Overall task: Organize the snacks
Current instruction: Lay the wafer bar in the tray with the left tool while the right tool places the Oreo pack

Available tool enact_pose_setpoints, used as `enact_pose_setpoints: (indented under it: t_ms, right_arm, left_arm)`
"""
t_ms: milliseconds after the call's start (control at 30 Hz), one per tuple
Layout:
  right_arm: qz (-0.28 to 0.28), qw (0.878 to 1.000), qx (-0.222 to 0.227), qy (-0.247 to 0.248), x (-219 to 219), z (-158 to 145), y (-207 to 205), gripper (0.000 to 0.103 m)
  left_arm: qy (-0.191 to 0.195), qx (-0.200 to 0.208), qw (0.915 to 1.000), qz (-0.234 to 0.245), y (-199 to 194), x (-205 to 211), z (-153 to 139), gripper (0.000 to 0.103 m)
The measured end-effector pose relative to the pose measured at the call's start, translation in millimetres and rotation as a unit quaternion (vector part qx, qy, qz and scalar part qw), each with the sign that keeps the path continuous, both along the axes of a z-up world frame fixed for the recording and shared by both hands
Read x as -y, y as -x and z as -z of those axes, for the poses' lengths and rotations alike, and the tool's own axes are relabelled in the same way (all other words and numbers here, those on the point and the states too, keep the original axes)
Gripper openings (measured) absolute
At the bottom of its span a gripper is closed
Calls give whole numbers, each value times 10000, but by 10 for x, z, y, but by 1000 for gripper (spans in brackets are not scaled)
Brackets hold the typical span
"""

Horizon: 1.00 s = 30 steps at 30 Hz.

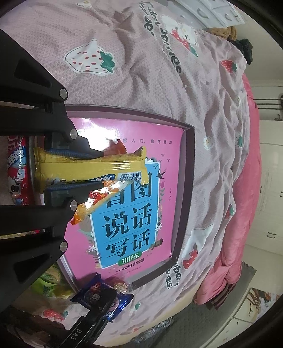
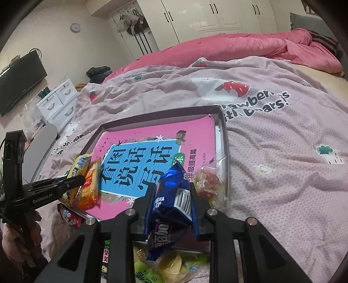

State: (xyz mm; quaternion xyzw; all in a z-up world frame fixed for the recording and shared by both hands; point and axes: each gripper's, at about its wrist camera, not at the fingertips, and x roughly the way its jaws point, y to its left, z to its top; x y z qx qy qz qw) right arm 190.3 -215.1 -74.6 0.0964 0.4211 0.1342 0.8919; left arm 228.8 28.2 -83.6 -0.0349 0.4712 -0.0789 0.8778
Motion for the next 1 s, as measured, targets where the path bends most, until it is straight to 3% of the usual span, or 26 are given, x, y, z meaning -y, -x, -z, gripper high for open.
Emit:
enact_pose_setpoints:
  t_ms: [400, 467, 533, 700, 1000]
  right_arm:
    - [-27, 9999, 132, 78, -8, -63, 51, 34]
    - [-23, 9997, 186, 180, -15, -87, 57, 45]
    - [-9, 9995, 236, 186, -4, -106, 61, 48]
    - [87, 9998, 135, 70, 64, -71, 39, 48]
    - [20, 9998, 199, -56, 82, -116, 58, 49]
  left_arm:
    - [-46, -11, 10000, 28, 23, 4, -8, 27]
    - [-59, -3, 10000, 43, 28, 11, -5, 28]
    - [-47, -8, 10000, 45, 24, 9, -3, 29]
    - [-66, 4, 10000, 46, 29, 0, -3, 31]
    - [-29, 17, 10000, 31, 30, -1, -29, 46]
